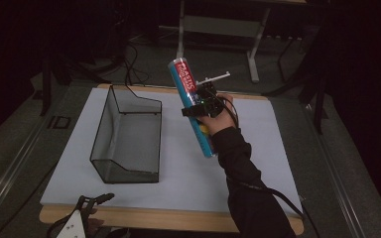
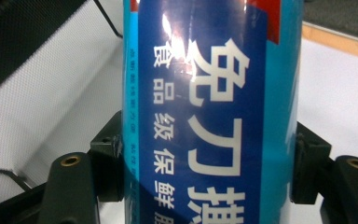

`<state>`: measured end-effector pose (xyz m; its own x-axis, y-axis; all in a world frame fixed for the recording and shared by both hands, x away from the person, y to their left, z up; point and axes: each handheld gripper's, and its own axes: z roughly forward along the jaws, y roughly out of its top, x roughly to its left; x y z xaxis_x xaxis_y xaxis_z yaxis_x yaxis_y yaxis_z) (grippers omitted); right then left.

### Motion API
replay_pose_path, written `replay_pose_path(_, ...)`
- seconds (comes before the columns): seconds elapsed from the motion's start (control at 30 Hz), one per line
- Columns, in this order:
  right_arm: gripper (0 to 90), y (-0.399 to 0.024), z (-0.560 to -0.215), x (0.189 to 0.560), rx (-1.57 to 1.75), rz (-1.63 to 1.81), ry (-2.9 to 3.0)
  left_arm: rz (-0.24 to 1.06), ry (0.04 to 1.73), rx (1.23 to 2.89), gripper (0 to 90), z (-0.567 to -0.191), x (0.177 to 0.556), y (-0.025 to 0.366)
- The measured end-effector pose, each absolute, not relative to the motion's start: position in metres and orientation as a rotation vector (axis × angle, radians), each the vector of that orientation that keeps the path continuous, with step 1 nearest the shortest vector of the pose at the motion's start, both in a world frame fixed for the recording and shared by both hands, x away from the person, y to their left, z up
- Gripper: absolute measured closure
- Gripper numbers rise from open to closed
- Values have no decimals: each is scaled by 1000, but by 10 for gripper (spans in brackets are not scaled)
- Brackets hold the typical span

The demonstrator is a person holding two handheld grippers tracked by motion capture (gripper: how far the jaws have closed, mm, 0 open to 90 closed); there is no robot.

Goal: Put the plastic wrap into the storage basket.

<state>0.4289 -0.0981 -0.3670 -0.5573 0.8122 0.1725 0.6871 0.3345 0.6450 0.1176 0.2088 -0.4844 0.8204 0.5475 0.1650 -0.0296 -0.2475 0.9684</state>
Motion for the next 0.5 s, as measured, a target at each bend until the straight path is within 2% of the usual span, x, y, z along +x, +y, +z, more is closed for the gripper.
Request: replay_pose_path(0.5, 315, -50, -346, 415, 1375, 1217, 2303, 573, 400, 1750, 1, -484, 118, 209)
